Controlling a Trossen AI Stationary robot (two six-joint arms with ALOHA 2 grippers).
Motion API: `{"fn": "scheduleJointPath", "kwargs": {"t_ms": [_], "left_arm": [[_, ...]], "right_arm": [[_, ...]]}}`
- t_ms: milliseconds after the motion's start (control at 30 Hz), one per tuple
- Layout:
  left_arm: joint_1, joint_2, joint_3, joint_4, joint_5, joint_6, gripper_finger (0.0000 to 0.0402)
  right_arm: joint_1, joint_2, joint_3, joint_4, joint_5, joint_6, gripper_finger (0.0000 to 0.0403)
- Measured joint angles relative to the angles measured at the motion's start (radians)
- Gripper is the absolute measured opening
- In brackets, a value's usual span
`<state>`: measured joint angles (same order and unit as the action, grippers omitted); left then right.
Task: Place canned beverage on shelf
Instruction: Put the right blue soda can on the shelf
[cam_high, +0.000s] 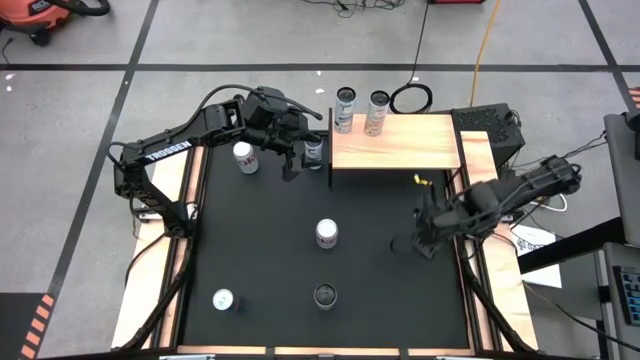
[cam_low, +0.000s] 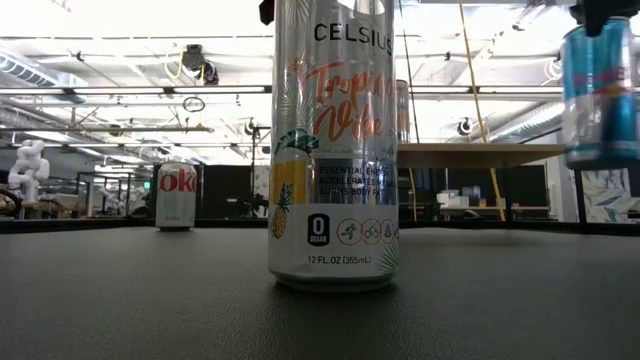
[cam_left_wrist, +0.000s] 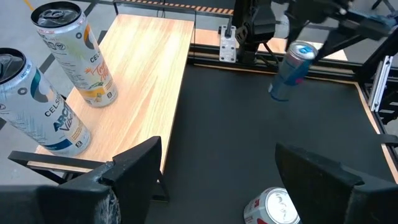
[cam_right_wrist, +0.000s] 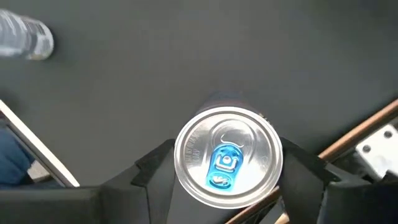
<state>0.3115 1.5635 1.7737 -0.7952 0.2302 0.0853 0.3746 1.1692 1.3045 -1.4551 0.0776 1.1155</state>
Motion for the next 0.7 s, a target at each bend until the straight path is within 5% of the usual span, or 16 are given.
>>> {"fn": "scheduleJointPath", "kwargs": {"t_ms": [700], "left_arm": [[0.0, 0.0, 0.0, -0.001, 0.0, 0.006, 0.0318]], "right_arm": [[-0.462, 0.011, 0.362, -0.117, 0.167, -0.58, 0.0205]]}}
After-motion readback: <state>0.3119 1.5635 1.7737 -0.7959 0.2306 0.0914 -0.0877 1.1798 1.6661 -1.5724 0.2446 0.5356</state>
